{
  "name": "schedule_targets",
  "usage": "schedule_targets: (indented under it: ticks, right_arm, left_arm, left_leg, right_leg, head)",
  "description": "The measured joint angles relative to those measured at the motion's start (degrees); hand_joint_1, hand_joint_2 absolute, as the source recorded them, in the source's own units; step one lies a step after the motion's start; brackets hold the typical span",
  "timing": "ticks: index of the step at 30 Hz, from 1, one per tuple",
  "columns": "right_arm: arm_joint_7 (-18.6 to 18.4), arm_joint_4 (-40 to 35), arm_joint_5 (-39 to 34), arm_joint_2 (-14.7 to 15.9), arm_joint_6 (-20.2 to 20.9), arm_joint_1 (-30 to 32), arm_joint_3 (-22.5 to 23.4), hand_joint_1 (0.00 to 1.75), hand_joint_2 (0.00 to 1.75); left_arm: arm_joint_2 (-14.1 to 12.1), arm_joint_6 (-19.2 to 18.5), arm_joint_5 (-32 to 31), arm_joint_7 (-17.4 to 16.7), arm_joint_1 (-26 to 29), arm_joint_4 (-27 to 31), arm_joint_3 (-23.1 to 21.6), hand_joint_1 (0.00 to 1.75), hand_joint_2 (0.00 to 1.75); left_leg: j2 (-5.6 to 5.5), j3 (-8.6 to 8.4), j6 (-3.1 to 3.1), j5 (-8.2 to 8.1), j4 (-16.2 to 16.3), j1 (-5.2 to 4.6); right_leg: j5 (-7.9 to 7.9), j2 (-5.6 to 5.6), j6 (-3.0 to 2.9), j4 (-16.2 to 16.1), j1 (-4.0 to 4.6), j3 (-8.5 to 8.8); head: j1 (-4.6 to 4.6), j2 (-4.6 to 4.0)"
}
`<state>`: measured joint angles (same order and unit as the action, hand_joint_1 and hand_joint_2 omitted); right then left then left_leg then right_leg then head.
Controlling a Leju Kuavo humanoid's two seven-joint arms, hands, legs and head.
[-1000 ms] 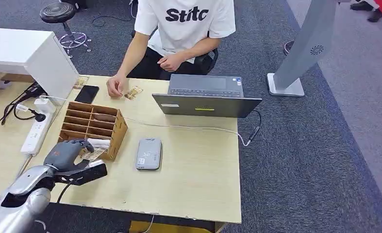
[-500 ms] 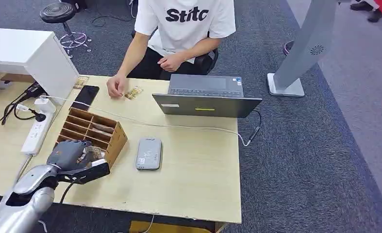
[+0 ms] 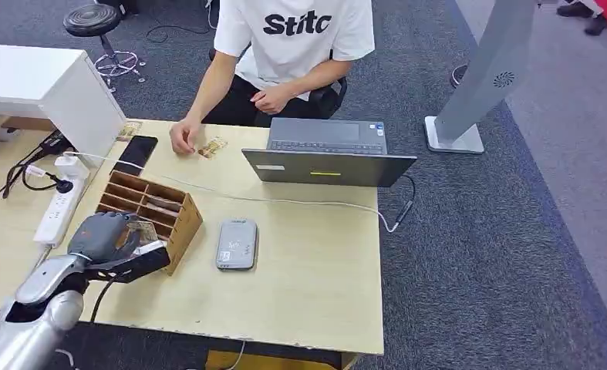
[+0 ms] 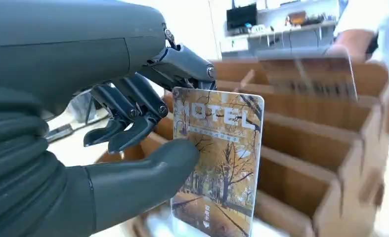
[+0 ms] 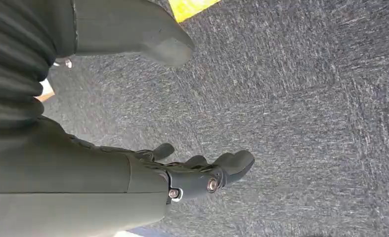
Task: Pass the card to the sensor for recognition and then transmit it.
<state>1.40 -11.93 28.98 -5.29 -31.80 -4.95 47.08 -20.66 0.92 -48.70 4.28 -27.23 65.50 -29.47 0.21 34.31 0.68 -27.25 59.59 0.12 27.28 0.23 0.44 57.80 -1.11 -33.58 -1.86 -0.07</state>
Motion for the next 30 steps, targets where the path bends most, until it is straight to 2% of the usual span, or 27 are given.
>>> schedule_targets:
  ticks: [9,22,26,30]
  right_arm:
    - [0.2,0.0,0.4,0.0,0.0,0.0,0.7,0.00,1.75]
    - [0.0,0.0,0.7,0.0,0.0,0.0,1.1,0.00,1.75]
    - [-0.1,0.0,1.4,0.0,0.0,0.0,1.1,0.00,1.75]
    - [0.0,0.0,2.5,0.0,0.7,-0.1,1.1,0.00,1.75]
  left_arm:
    - [1.9,2.6,2.0,0.0,-3.8,4.2,4.5,1.75,1.75]
    - [2.7,2.9,4.3,-0.3,-8.1,10.5,10.1,1.75,1.75]
    - [2.2,3.0,1.9,-2.1,-10.1,10.3,11.5,1.75,1.75]
    - [1.7,3.5,-6.1,-5.4,-14.5,6.2,11.8,1.75,1.75]
  left_leg:
    - [0.00,0.00,0.00,0.00,0.0,-0.01]
    - [0.00,0.00,0.00,0.00,0.0,0.00]
    - [0.00,0.01,0.00,0.00,0.0,0.01]
    - [-0.01,0.01,0.00,0.01,0.0,0.00]
  right_leg:
    - [-0.01,0.01,0.00,0.0,-0.01,0.01]
    - [-0.01,0.00,0.00,0.0,0.00,0.01]
    - [-0.01,0.01,0.00,0.0,0.00,0.01]
    - [-0.01,0.00,0.00,0.0,0.00,0.02]
  head:
    - [0.00,0.00]
    - [0.00,0.00]
    - [0.00,0.00]
    - [0.02,0.00]
